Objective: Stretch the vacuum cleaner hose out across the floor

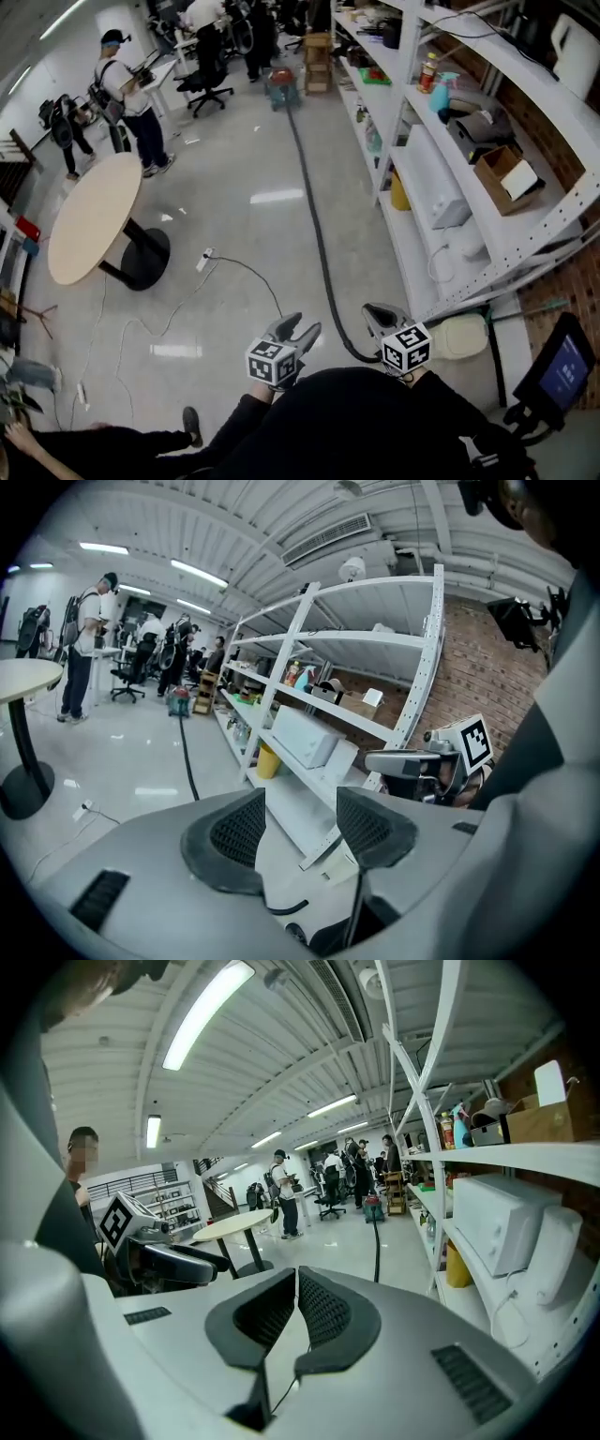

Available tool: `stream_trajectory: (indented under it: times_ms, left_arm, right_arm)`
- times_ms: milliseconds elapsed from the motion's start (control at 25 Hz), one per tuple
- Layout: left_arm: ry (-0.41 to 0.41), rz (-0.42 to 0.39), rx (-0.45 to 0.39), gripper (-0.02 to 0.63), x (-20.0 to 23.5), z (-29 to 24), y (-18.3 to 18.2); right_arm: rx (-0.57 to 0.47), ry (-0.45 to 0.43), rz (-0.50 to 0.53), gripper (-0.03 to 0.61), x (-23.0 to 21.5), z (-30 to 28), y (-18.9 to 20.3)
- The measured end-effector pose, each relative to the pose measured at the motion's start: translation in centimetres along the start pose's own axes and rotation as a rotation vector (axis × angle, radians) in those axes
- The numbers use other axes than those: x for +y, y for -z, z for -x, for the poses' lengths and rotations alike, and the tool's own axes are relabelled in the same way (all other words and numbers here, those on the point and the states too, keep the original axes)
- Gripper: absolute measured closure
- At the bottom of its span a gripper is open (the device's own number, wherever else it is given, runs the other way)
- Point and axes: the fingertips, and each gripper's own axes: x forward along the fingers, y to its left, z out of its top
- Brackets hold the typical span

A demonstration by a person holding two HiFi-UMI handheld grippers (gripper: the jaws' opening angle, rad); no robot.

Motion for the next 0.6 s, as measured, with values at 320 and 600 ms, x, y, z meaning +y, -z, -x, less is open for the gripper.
stream_trajectory:
  times_ms: [320,600]
  left_arm:
    - [0.006,0.061,0.101,0.362,1.8,-1.1,3.1]
    - [0.035,0.020,0.172,0.362,0.1,-1.3,4.8]
  right_arm:
    - [0.033,0.030,0.015,0.554,-0.7,-0.3,0.4]
    - [0.056,0.070,-0.054,0.554,-0.7,2.1,3.3]
